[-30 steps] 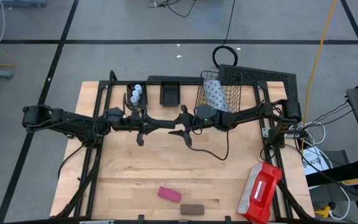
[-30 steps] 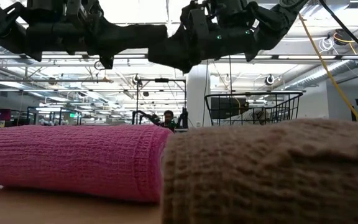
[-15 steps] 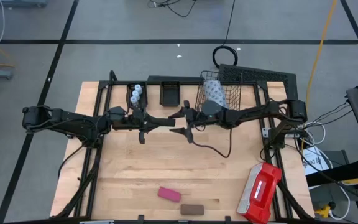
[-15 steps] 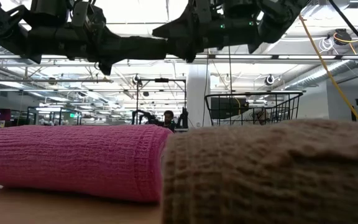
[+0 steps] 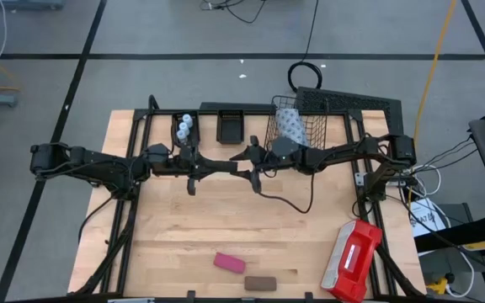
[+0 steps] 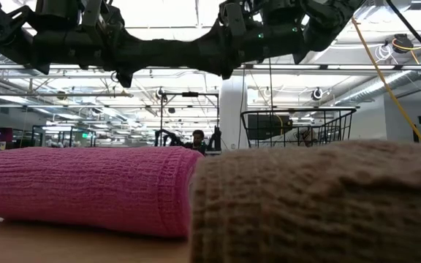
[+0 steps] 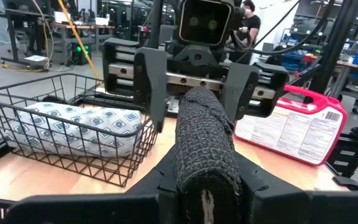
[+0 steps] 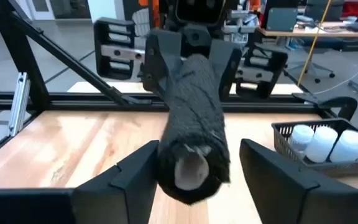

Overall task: Pick & place medical supplies in basket/bin
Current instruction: Put the black rolled bandage into the right black basket

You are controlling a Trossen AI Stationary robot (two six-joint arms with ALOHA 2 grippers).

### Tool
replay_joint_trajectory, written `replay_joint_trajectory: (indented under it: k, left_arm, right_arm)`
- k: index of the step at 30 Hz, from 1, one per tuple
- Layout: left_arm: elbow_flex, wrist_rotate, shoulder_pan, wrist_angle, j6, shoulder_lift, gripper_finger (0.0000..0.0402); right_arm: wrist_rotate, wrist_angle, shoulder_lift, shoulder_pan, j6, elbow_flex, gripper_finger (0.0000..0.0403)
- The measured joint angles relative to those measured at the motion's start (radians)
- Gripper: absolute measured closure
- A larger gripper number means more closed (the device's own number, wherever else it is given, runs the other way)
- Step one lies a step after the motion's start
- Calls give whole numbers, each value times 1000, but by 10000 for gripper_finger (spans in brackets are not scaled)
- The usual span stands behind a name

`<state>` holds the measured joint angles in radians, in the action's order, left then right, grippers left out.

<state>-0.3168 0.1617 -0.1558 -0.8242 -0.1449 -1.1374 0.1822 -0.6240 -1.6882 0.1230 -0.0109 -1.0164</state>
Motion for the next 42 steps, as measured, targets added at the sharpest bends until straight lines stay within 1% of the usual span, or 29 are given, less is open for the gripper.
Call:
replay_joint_trajectory:
  k: [4, 7, 11, 14, 17, 19, 21, 24, 26, 29, 34, 37, 39, 42]
  left_arm:
    - [0, 1, 0, 0, -15, 0, 332]
    - [0, 0, 0, 0, -15, -3, 332]
    - [0, 0, 0, 6, -29, -3, 332]
    - [-1, -17, 1, 37, -97, -3, 318]
    - [-9, -14, 2, 97, -196, 4, 301]
    - [-41, 6, 2, 197, -228, 13, 295]
    - [-97, 27, 2, 352, -232, 26, 294]
    - [-233, 20, 2, 667, -220, 29, 293]
    - [-344, -8, 3, 885, -189, 16, 292]
    - [-481, -43, 14, 1103, -136, -22, 292]
    - [-667, -22, 42, 1342, -38, -90, 291]
    - [-778, -45, 67, 1475, -3, -155, 289]
    - [-846, -60, 77, 1553, 5, -205, 280]
    - [-935, -85, 87, 1639, 19, -276, 250]
  right_arm:
    - [1, -1, 0, 0, 0, 0, 220]
    - [3, -3, 0, -1, -4, 0, 254]
    - [6, 2, 0, -1, -6, 0, 316]
    - [16, 29, 0, -1, -6, 0, 366]
    - [66, 70, 0, 1, -5, -3, 370]
    - [67, 106, 0, 1, -4, -3, 370]
    - [74, 141, 0, 0, -6, -3, 370]
    - [75, 180, 0, 0, -13, -3, 370]
    - [73, 192, 0, 1, -17, -4, 370]
    - [73, 198, 3, 1, -19, -4, 370]
    - [88, 216, 5, -6, -21, -4, 370]
    - [89, 234, 5, -15, -39, -5, 370]
    - [89, 233, 4, -20, -51, -4, 370]
    - [89, 246, 4, -24, -55, -2, 370]
